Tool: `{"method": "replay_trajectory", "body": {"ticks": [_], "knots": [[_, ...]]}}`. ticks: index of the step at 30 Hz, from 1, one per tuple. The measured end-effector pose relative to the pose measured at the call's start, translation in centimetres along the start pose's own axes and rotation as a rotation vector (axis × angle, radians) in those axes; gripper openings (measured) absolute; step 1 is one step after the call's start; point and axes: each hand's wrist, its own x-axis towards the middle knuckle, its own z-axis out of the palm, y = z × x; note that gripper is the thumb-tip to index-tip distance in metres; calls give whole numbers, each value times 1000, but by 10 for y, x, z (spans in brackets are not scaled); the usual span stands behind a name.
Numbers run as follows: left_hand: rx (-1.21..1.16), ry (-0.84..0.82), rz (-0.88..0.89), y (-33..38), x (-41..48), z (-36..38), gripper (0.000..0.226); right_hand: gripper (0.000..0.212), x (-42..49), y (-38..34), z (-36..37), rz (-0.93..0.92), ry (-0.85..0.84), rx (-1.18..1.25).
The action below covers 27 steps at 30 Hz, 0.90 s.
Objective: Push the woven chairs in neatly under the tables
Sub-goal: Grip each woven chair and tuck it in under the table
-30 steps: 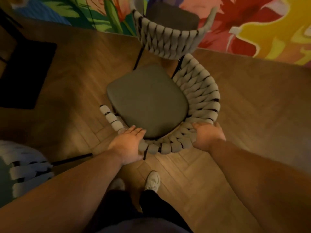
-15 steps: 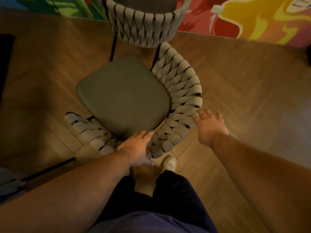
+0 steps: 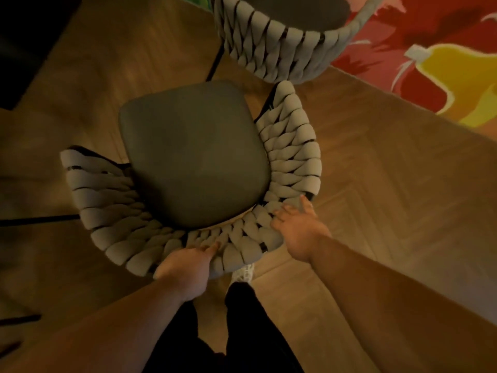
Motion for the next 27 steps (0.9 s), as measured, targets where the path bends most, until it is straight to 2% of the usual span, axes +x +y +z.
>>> {"method": "replay_trajectory", "body": {"ticks": [3, 6, 11, 19, 27], "knots": [[-48, 3, -18, 2, -2, -2, 64, 51, 21, 6, 1, -51, 17, -36], [-62, -8, -13, -2, -3, -6, 65, 41, 37, 9, 1, -121, -29, -120], [-72, 4, -96, -30, -6, -18, 68, 46, 57, -1, -23, -172, -29, -173], [-71, 63, -144, -95, -23, -67, 57, 66, 108, -38, -101, -186, -10, -228], [-174, 56, -228, -175, -45, -101, 53, 71, 159, -76, -193, -264, 32, -268]]}}
